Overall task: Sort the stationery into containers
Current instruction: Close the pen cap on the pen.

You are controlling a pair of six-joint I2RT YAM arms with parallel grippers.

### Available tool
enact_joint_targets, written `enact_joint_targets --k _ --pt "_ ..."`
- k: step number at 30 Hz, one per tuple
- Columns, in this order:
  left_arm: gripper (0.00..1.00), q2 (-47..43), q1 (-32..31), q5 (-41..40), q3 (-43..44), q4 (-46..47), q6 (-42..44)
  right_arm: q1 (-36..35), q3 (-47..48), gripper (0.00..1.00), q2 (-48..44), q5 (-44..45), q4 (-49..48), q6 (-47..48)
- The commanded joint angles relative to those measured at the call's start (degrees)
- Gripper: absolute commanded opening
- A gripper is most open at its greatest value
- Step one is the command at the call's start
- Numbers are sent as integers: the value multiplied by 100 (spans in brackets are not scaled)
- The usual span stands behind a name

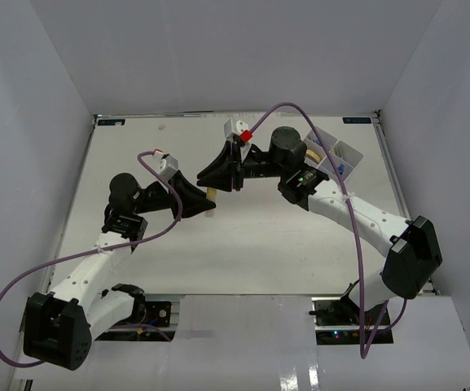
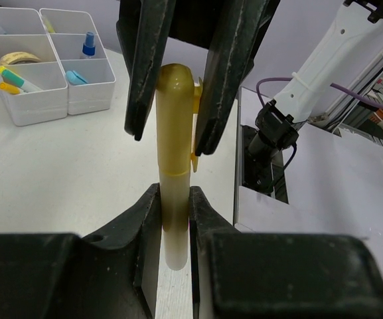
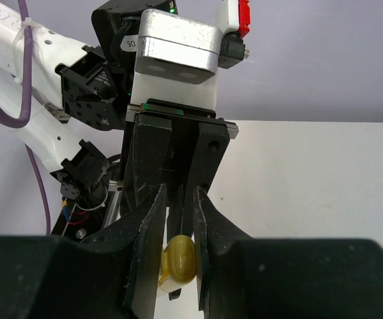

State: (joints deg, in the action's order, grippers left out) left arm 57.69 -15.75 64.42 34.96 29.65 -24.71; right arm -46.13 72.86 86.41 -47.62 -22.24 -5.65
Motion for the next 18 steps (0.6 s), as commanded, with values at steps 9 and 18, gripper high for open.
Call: enact_joint_targets --k 9,18 --pt "0 -66 63 -853 722 954 20 -283 -562 9 51 -222 1583 407" --pt "0 172 63 -765 1092 1245 -34 -318 -773 9 165 -354 1538 284"
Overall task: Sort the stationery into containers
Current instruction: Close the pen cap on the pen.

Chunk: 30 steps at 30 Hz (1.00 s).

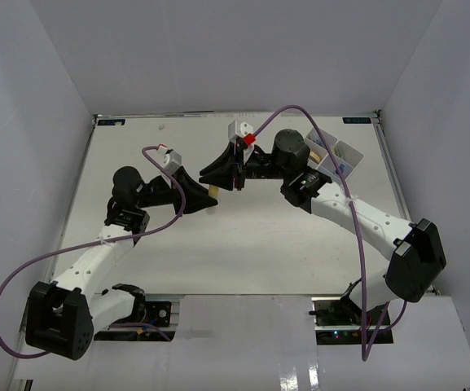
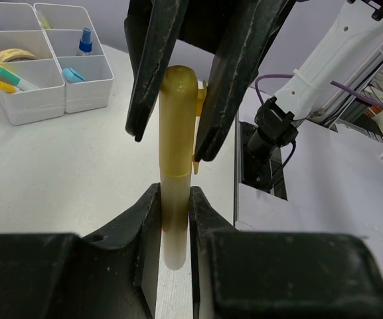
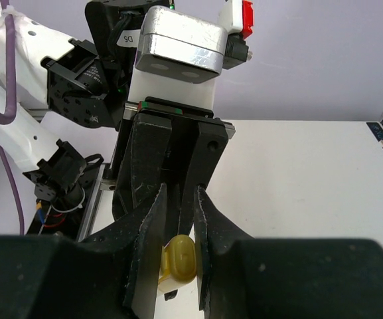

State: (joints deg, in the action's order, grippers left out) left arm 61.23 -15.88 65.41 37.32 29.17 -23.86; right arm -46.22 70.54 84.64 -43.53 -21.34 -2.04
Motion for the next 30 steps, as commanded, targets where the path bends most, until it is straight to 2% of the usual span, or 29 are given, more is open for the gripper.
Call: enact_joint_targets --k 1,8,22,30 --pt "0 -173 76 -854 899 1302 -110 -309 -568 9 360 -797 1388 -86" --pt "0 -182 76 -854 1022 1302 4 -344 -612 8 509 -982 1457 -156" --pt "0 -50 67 -1012 1505 1145 223 -397 -550 8 668 -1166 2748 433" --pt "0 -15 76 -1030 1717 1012 338 -432 -647 8 650 -1193 2917 591"
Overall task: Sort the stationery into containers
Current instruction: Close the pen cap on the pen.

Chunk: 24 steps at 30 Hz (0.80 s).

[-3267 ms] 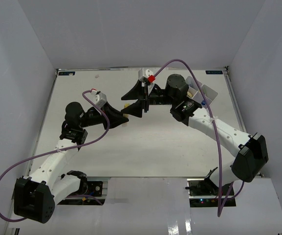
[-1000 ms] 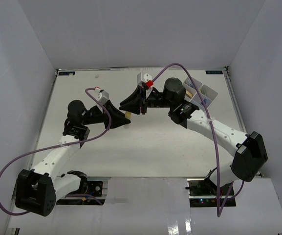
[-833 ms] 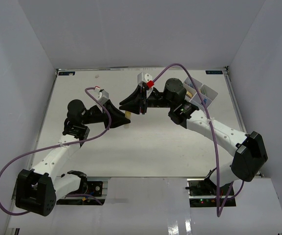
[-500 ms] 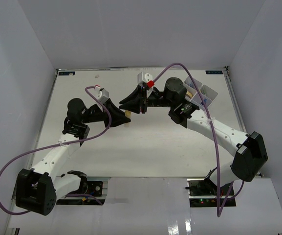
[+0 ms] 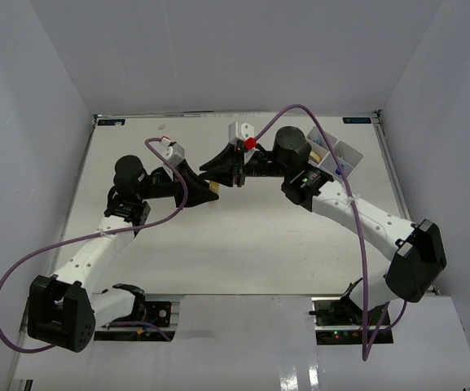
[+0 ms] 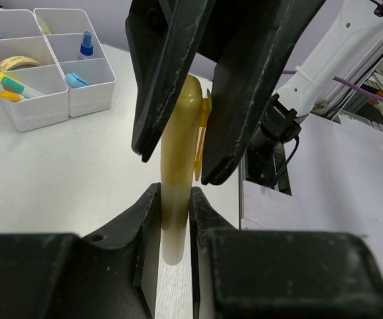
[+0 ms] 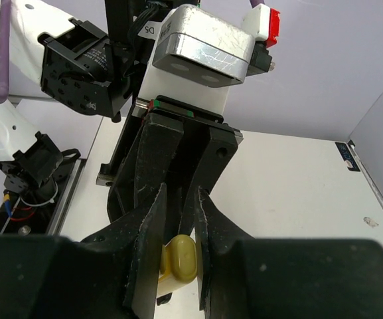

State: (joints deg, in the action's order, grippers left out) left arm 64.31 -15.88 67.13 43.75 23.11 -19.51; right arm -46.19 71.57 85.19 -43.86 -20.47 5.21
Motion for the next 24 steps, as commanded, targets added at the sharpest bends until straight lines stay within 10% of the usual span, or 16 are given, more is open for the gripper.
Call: enact_joint_targets --k 1,24 --pt "0 -323 67 -1177 1057 1661 -149 -434 -724 8 578 -1134 2820 -135" --pt "0 -1272 -117 -754 -736 -333 905 -320 551 28 560 -589 2583 -442"
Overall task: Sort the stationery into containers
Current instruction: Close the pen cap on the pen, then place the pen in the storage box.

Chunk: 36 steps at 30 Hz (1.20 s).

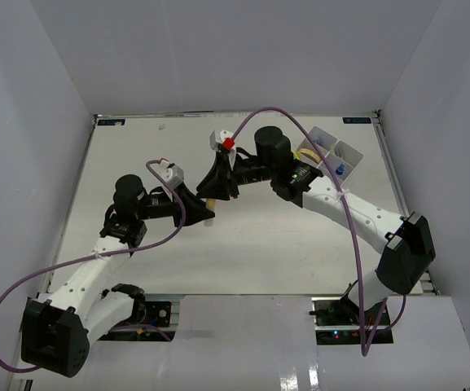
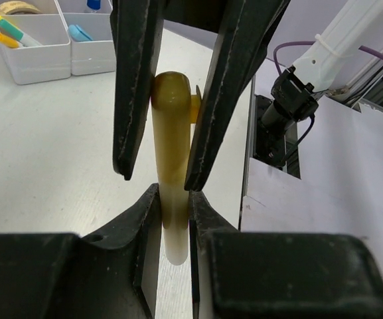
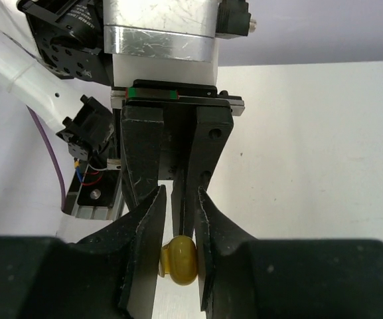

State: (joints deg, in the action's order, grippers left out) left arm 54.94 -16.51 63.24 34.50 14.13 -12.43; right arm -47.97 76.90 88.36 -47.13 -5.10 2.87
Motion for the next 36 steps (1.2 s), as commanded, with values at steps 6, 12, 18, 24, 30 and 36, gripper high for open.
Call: enact_joint_targets --k 6,12,18,24,30,36 --pt "0 -291 -71 -488 127 485 214 -134 211 34 226 -121 1002 -243" --pt "0 -264 -80 -524 127 459 197 -73 141 36 103 -68 1003 -243" --pt "0 -229 -71 -567 118 468 162 15 -8 37 -46 -68 994 -243" --pt "0 -150 -71 -559 39 775 -58 112 -255 34 -257 -85 897 -383" --pt "0 -1 -71 -453 13 907 -216 164 -404 8 -407 -120 695 -463" --pt "46 34 -80 -427 39 802 -208 287 -387 8 -451 -165 660 -490"
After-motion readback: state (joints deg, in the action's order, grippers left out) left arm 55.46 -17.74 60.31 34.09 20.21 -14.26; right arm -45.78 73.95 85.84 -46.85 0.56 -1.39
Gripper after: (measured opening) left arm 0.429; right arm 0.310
